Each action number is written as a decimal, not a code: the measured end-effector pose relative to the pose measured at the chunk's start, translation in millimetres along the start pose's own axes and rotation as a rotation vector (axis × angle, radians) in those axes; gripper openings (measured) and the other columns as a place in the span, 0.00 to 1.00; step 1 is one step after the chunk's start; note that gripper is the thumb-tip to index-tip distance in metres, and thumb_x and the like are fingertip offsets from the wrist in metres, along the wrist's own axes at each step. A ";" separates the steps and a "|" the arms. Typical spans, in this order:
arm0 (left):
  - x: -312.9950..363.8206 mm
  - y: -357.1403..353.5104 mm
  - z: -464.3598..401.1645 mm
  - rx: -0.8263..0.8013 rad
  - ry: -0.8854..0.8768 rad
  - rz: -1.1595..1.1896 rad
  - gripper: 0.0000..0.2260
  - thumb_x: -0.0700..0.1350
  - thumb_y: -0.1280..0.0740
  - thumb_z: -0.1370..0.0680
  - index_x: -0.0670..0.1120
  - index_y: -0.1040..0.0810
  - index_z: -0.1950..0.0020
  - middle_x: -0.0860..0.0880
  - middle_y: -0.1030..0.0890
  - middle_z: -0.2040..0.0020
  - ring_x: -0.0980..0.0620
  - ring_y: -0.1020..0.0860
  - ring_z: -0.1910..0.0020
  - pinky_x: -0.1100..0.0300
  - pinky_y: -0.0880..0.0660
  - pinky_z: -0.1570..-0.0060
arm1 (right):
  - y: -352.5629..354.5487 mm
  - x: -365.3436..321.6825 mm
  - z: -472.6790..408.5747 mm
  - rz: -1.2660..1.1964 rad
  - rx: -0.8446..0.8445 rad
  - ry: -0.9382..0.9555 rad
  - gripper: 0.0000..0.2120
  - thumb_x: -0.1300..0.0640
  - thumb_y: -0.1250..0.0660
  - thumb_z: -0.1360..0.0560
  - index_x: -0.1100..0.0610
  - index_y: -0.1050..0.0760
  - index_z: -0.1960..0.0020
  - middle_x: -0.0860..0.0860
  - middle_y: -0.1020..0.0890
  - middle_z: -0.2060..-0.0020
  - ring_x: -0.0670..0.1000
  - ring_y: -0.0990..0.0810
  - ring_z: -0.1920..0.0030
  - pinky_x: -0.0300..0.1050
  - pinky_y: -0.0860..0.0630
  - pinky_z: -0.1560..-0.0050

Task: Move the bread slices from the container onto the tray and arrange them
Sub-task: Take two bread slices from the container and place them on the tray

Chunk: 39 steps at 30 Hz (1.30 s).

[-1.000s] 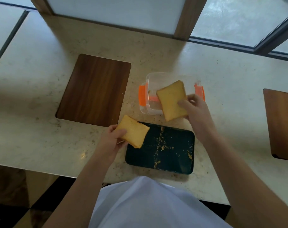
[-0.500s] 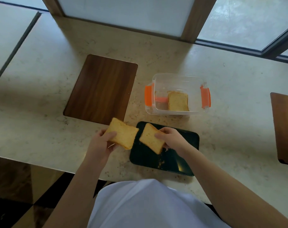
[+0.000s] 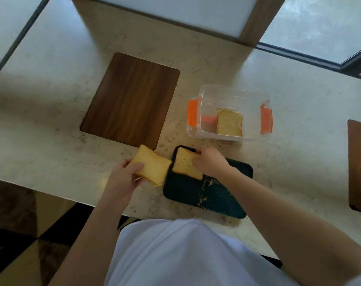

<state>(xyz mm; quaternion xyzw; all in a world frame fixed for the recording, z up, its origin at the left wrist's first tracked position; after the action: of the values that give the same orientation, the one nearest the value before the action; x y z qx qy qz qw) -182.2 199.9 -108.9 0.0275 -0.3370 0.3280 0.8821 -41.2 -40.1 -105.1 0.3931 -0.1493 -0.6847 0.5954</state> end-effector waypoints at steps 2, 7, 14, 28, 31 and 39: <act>4.4 0.6 1.0 0.007 -0.022 -0.041 0.16 0.40 0.30 0.22 0.45 0.26 0.35 0.43 0.21 0.38 0.43 0.20 0.42 0.53 0.21 0.55 | 0.8 1.4 1.7 0.106 0.022 0.008 0.22 0.51 0.35 0.24 0.58 0.29 0.32 0.57 0.26 0.37 0.60 0.27 0.37 0.57 0.22 0.42; 13.8 2.6 2.4 0.013 -0.033 -0.058 0.16 0.40 0.30 0.22 0.45 0.27 0.35 0.44 0.21 0.38 0.43 0.21 0.42 0.53 0.21 0.54 | -2.5 4.9 17.8 0.280 0.181 0.102 0.33 0.43 0.29 0.27 0.58 0.33 0.29 0.58 0.28 0.34 0.62 0.32 0.33 0.57 0.24 0.40; 14.7 -3.1 4.7 -0.003 -0.032 -0.077 0.19 0.40 0.30 0.22 0.43 0.28 0.31 0.43 0.23 0.37 0.42 0.22 0.40 0.52 0.22 0.52 | -27.1 9.8 25.5 0.327 0.147 0.157 0.46 0.45 0.22 0.33 0.56 0.42 0.23 0.59 0.35 0.28 0.64 0.38 0.29 0.62 0.31 0.33; 10.7 -8.0 14.8 -0.030 -0.042 -0.089 0.19 0.37 0.31 0.22 0.42 0.29 0.31 0.40 0.24 0.36 0.42 0.21 0.42 0.56 0.19 0.61 | -16.1 -1.3 21.0 0.329 0.199 0.171 0.42 0.43 0.24 0.33 0.57 0.37 0.27 0.58 0.31 0.30 0.62 0.35 0.30 0.62 0.34 0.32; 4.2 -19.8 19.2 -0.037 -0.044 -0.097 0.16 0.35 0.31 0.23 0.47 0.28 0.37 0.41 0.24 0.38 0.41 0.21 0.42 0.57 0.18 0.62 | -4.8 3.8 36.9 0.084 0.309 0.109 0.42 0.35 0.29 0.31 0.57 0.36 0.26 0.55 0.29 0.30 0.59 0.32 0.30 0.60 0.33 0.31; -23.4 -71.9 32.2 -0.180 -0.131 -0.266 0.19 0.36 0.30 0.23 0.53 0.26 0.36 0.43 0.22 0.37 0.44 0.19 0.43 0.55 0.17 0.55 | -46.9 23.0 96.9 -0.930 -0.073 -0.133 0.14 0.49 0.32 0.21 0.55 0.22 0.38 0.51 0.15 0.51 0.47 0.15 0.53 0.43 0.17 0.51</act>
<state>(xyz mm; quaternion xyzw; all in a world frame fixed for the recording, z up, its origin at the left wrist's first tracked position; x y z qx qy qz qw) -170.9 121.8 -85.9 0.0141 -0.4150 0.1743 0.8929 -142.9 -75.6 -82.3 0.3522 0.0290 -0.9072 0.2282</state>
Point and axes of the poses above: each hand's wrist, its own z-axis away from the middle knuckle, its own y-axis out of the back of the hand, x = y × z, the point moved 6 cm from there along -z, towards the middle knuckle
